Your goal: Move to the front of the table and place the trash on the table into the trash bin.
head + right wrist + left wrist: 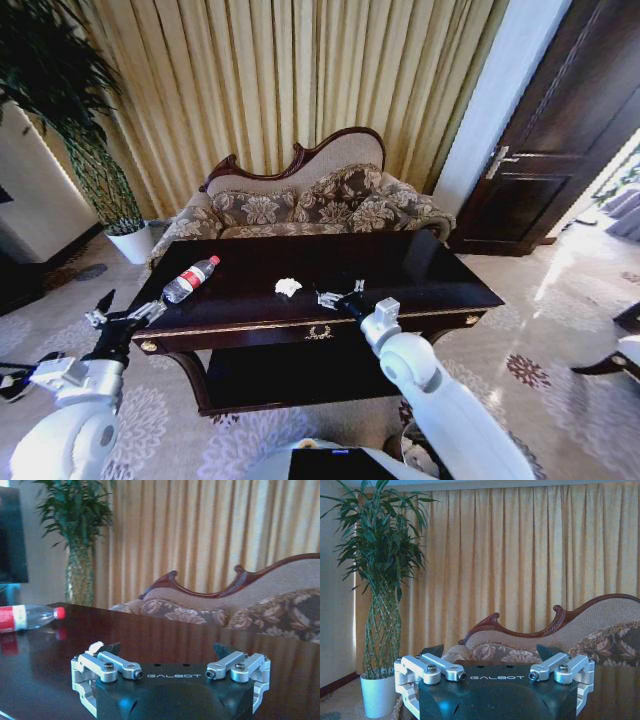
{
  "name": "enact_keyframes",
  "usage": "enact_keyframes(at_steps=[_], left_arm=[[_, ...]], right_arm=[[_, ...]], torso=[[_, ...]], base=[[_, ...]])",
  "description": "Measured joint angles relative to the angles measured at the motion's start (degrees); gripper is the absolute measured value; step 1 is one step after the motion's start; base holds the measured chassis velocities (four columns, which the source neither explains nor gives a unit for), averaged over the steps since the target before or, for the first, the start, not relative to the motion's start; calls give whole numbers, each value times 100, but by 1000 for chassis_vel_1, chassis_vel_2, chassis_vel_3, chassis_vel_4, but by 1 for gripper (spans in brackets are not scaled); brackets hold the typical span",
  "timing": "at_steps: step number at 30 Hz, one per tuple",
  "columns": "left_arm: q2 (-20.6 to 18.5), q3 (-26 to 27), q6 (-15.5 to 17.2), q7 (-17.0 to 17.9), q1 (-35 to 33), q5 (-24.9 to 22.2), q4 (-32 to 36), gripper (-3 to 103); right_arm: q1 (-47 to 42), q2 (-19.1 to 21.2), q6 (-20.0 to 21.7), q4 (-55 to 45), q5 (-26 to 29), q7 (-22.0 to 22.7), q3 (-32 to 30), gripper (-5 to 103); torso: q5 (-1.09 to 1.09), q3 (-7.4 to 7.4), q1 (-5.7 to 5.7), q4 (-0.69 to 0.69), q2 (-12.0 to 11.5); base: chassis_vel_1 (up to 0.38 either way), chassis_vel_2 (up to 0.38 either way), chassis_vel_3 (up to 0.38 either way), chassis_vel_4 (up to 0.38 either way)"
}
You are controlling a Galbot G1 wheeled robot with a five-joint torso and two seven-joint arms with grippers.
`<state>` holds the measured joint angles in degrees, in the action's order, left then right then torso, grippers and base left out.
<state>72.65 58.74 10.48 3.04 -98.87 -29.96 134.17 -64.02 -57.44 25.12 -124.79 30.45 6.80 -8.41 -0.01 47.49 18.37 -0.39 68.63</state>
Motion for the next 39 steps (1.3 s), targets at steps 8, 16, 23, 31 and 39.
enact_keyframes(at_steps=[8,16,23,31,39], left_arm=[[80,-14,0,-4,-34,104,38,100],[171,12,2,-7,-61,115,111,100],[246,14,1,-20,-70,123,138,100],[322,74,-10,-26,-99,128,164,100],[362,130,-20,-27,-146,128,226,100]], right_arm=[[655,473,14,-24,567,0,618,100],[1619,986,-223,258,1008,0,1568,100],[2419,1142,-299,551,1224,-1,2440,100],[3278,637,-243,1094,1375,0,3134,100],[3628,178,-201,1639,1392,0,3523,100]], torso=[[2,0,0,1,0],[2,0,0,1,0],[0,0,0,1,0],[-1,0,0,3,0],[1,0,0,1,0]], base=[[0,0,0,0],[0,0,0,0],[0,0,0,0],[0,0,0,0],[0,0,0,0]])
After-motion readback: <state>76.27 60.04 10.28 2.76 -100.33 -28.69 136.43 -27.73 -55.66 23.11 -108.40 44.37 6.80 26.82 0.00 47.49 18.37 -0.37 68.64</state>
